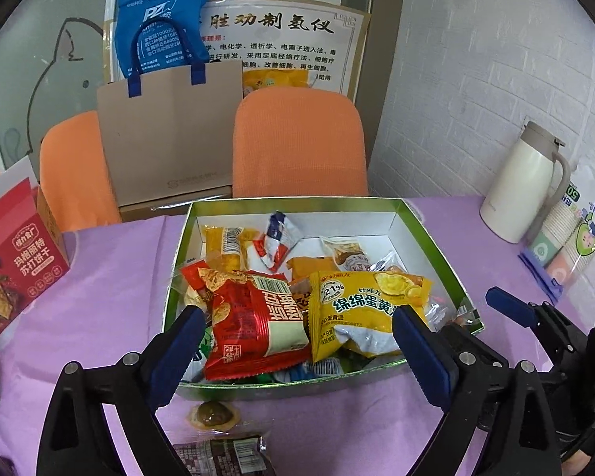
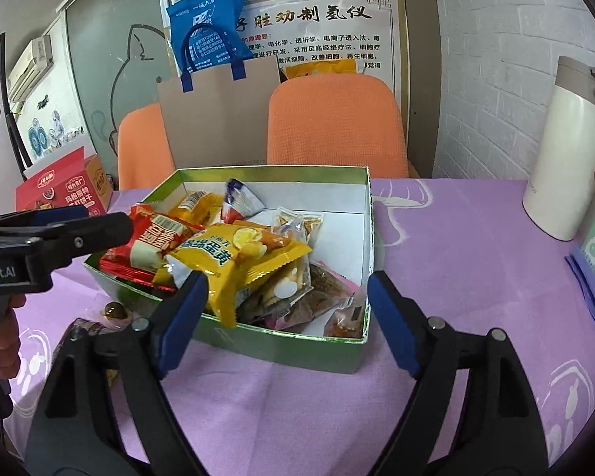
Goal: Organize snacks
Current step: 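Carry both small packets into the green box and open both grippers, then move both tools back to the brown printed packet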
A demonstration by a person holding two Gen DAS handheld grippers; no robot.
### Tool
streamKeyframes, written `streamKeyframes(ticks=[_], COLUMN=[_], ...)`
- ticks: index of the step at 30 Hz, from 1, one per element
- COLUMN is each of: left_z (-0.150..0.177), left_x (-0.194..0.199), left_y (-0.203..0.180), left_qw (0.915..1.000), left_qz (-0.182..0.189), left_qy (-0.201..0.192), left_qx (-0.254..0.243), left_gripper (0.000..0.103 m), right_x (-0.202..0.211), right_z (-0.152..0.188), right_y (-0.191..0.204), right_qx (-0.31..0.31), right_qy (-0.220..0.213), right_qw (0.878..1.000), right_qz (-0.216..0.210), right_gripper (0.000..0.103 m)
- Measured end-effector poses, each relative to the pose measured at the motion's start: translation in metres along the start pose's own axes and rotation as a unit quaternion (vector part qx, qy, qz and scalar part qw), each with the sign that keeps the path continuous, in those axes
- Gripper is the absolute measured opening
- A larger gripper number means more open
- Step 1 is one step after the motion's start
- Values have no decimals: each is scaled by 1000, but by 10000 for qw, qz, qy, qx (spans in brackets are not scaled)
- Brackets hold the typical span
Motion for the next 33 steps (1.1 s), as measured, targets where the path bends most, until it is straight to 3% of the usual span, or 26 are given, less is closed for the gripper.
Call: streamKeyframes(ticks=[7,14,19,23,30,33], left_z=[4,20,44,78,133,145], left_x=[48,103,132,142,120,117], left_y=[-4,-6,0,25,85,102], left_qw=[9994,9977,9963,9962,9930,9908], left_qz=[-77,-266,-484,-550,-618,-615], left_qy=[-331,-598,-702,-637,-19,69], left_qx=[-97,-198,-141,207,1003,1207], left_gripper=[97,98,98,98,98,98], right_x=[46,87,98,91,43,18], right_z=[-6,-1,18,41,82,91], right_y=[22,54,70,77,110,132], right_qx=[1,144,173,52,-22,45], right_qy=[-301,-496,-392,-96,844,1177], right_qw=[9995,9982,9982,9983,9914,9864], right_qz=[-122,-321,-418,-571,-1003,-1150], right_gripper=[93,95,95,95,95,93])
Point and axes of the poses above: each gripper's, at about its wrist camera, not at the fingertips, and x roughly against the way its jaws point, y to its left, z to its underside, the point moved 3 cm from there along -x, roughly the way its jaws point, and after that the axes turned 3 degrees about -y, right-handed, at the moved point
